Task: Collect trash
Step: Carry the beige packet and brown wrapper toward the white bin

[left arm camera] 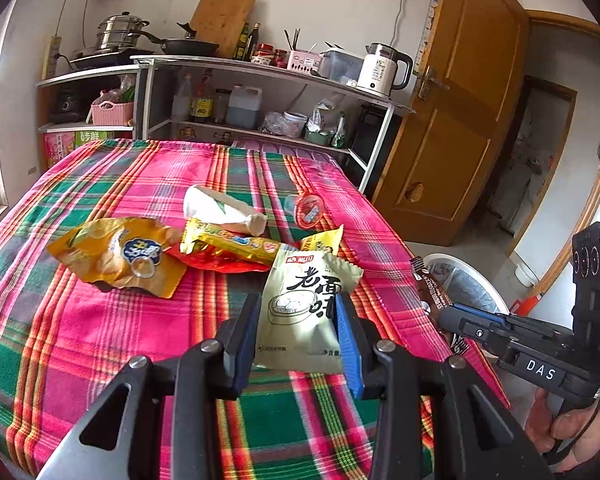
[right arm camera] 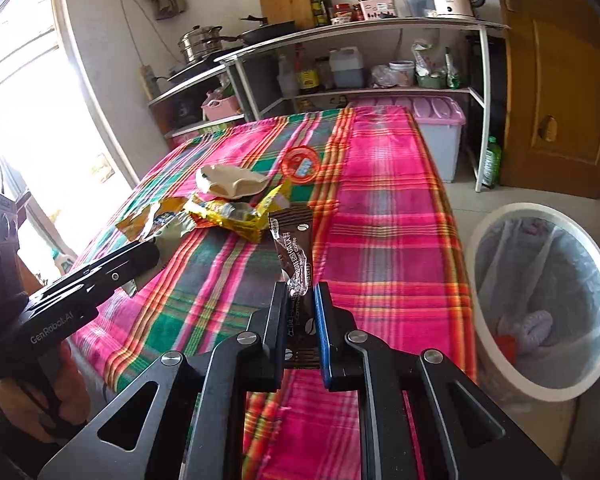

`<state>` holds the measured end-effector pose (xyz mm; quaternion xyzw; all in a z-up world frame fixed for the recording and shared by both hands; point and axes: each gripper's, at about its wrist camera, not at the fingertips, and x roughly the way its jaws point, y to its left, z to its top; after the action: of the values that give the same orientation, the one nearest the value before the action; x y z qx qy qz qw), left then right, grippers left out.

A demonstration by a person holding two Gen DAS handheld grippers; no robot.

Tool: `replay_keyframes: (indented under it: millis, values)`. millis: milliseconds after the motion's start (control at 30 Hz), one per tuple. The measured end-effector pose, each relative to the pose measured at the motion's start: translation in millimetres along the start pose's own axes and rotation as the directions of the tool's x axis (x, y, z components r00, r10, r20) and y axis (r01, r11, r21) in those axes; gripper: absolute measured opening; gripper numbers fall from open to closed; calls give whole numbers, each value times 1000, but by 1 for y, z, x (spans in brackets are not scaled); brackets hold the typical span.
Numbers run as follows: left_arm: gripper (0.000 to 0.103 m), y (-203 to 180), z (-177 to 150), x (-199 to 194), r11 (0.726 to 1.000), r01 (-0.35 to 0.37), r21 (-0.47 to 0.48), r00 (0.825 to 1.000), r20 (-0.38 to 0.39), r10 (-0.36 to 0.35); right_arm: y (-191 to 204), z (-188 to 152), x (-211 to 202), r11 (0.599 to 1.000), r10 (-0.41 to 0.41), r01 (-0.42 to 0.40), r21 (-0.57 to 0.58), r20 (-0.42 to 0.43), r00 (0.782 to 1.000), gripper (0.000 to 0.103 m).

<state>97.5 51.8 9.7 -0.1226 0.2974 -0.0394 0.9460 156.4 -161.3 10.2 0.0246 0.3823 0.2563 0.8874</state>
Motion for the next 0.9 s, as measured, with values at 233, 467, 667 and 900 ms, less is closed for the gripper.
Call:
replay_keyframes:
  millis: [233, 467, 667, 900]
  values:
    - [39, -38, 7, 19, 997, 53, 57, 998, -25, -51, -44, -3, -18, 995, -66, 64, 79, 32, 997, 13]
    - [39, -77, 15, 42, 988, 113, 103, 993, -53, -108, -88, -8, -37, 980, -133, 122, 158, 57, 989, 13]
    - [39, -111, 19, 61, 976, 172, 133, 983, -80, -162, -122, -16, -49, 960, -182, 164, 226, 60, 981, 13]
    - [39, -148, 21, 84, 960, 226, 164, 971, -118, -209, -153, -25, -54, 938, -220, 197, 283, 48, 974, 13]
